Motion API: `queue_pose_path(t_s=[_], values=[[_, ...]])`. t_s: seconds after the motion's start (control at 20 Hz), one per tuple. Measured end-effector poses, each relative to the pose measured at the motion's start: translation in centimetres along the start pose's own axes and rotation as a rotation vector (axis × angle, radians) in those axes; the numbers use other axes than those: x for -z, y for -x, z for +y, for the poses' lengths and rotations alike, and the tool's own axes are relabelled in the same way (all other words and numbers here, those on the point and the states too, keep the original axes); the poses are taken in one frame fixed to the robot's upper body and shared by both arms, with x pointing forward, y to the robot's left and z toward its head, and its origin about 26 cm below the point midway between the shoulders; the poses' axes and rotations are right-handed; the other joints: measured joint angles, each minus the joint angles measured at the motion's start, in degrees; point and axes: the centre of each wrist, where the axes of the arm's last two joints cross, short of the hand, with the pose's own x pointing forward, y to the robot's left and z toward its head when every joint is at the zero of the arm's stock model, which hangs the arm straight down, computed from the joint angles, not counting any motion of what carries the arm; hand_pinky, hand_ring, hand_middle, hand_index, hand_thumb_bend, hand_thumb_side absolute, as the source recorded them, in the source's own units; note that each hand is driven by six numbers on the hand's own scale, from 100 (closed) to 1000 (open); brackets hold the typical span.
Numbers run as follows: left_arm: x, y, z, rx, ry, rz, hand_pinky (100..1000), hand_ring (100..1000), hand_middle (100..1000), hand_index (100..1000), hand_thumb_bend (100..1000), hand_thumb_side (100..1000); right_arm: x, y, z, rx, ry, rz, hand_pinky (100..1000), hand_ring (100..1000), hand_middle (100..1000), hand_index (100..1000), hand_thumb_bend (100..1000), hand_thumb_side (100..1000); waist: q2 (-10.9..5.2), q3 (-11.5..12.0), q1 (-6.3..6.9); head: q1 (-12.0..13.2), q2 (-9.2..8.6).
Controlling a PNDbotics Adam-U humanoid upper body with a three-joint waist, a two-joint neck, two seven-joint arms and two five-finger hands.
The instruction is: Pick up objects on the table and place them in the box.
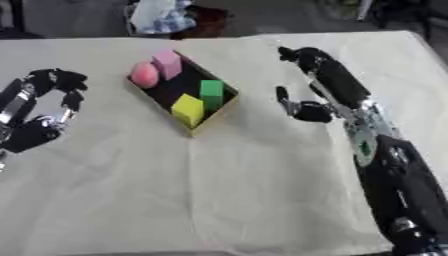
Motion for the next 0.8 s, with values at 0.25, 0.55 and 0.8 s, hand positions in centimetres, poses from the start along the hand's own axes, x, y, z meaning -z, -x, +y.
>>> queue_pose_path(t_s=[0.25,0.55,0.8], values=[[-1.0,0.0,-1.5,-0.102,-0.105,0.038,766,577,597,756,100,867,-2.7,-2.1,1.9,0.112,0.066,0.068,891,756,767,1000,100,514,0.04,0.1,0.00,0.0,0.00],[-2.0,0.6,-3.5,-0.237,-0.247,0.117,770,584,602,754,171,1000,-2.9,-4.3,-1.6,0.519,0.180,0.176,888,741,738,984,100,518,0.04,0.1,-0.01,-0.3,0.00],[-2.2,0.9,-4.5,-0.306,-0.287,0.146,779,593,612,760,395,1000,-3.5,-5.2,-4.1,0.750,0.184,0.204,883,724,719,967,100,518,0.04,-0.1,-0.01,-0.3,0.00]])
